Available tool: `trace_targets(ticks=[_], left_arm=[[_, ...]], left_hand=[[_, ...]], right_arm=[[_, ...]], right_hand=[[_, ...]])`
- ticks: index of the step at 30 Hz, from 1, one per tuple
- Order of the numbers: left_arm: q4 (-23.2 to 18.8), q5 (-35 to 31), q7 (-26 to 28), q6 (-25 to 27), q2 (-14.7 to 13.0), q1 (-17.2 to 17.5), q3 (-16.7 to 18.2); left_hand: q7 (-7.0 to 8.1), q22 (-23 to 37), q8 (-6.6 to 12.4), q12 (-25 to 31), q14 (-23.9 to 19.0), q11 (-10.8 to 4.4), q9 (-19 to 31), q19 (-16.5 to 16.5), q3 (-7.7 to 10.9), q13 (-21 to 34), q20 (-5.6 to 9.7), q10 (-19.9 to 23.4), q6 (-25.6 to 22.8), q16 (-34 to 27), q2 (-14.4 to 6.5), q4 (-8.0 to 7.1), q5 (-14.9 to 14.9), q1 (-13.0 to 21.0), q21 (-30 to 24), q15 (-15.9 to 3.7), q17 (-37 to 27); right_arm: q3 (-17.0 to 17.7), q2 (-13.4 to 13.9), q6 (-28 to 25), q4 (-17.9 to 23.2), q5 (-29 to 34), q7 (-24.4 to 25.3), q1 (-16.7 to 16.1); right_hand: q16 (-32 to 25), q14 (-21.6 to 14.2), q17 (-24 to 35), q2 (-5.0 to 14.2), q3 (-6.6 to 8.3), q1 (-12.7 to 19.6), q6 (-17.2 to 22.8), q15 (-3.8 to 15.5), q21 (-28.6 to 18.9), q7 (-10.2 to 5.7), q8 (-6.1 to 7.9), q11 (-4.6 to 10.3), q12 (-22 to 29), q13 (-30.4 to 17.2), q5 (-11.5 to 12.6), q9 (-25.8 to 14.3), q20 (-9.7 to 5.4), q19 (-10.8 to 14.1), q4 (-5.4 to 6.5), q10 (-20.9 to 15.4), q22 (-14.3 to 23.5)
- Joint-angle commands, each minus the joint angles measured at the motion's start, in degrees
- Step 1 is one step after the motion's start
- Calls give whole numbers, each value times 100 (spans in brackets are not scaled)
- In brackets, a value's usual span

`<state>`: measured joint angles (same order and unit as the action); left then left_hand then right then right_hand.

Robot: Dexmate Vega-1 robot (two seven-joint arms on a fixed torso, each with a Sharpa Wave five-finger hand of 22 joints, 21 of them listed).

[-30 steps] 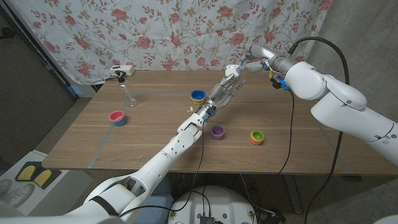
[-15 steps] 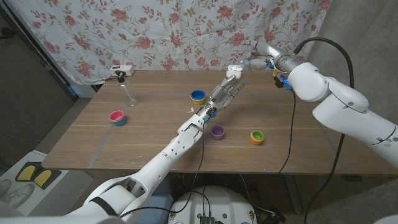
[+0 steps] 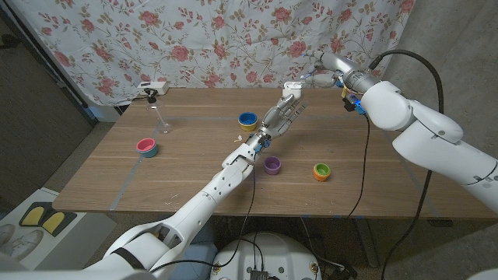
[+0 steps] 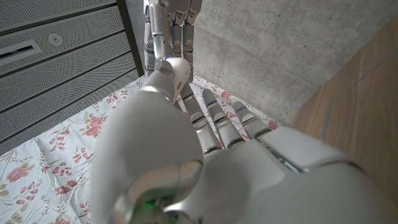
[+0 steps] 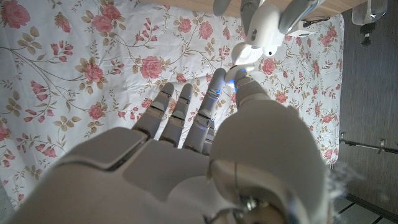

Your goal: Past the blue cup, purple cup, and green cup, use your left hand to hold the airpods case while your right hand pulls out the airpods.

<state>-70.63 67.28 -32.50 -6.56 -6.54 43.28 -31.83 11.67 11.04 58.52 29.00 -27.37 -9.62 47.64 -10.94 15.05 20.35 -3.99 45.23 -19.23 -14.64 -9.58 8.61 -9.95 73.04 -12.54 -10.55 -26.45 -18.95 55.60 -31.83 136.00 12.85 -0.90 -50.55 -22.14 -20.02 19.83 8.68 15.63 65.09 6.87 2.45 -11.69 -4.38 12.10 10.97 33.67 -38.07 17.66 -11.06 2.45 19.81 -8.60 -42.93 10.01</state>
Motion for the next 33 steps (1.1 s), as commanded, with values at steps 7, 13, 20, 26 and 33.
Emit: trace_targets(ticks=[7,13,20,26,33], left_arm=[[-175,24,70,-124,-76,105,58],[-341,29,92,-156,-137,144,75],[-592,50,190,-178,-222,212,99],[-619,43,181,-200,-252,168,89],[-650,9,270,-249,-287,172,91]], left_hand=[[14,12,50,288,-265,-298,16,8,8,482,-7,350,-7,33,-22,-26,-38,8,-58,-264,-24],[13,12,61,289,-264,-298,18,8,7,482,-2,350,-4,38,-22,-27,-39,7,-59,-262,-30],[14,12,63,291,-265,-295,6,7,9,483,-2,350,4,43,-24,-26,-39,10,-59,-265,-37],[13,12,70,287,-262,-297,3,5,5,479,0,346,1,45,-22,-26,-38,10,-61,-263,-43],[13,12,74,289,-263,-297,-5,7,6,479,-1,347,4,50,-25,-27,-39,11,-60,-263,-49]], right_arm=[[351,-152,-72,-112,-134,508,-208],[296,-224,-119,-373,-127,634,-170],[198,-288,-134,-649,-74,763,-146],[152,-329,-5,-953,-118,795,-139],[42,-448,111,-1328,-156,843,-114]], right_hand=[[-43,-26,43,47,-59,126,105,793,-22,-7,-8,58,60,-8,-65,-23,9,42,0,-24,17],[-52,-29,57,40,-75,143,161,796,-24,-26,-1,66,67,15,-91,-24,17,51,-3,-34,18],[-42,-2,61,31,-96,154,202,798,-20,-42,-3,84,78,42,-120,-26,47,43,-1,-54,18],[-16,58,61,34,-120,147,225,846,-10,-68,-13,124,81,74,-151,-28,42,25,16,-61,16],[24,141,57,35,-151,133,238,894,-3,-97,-30,140,90,105,-187,-30,26,12,34,-71,14]])
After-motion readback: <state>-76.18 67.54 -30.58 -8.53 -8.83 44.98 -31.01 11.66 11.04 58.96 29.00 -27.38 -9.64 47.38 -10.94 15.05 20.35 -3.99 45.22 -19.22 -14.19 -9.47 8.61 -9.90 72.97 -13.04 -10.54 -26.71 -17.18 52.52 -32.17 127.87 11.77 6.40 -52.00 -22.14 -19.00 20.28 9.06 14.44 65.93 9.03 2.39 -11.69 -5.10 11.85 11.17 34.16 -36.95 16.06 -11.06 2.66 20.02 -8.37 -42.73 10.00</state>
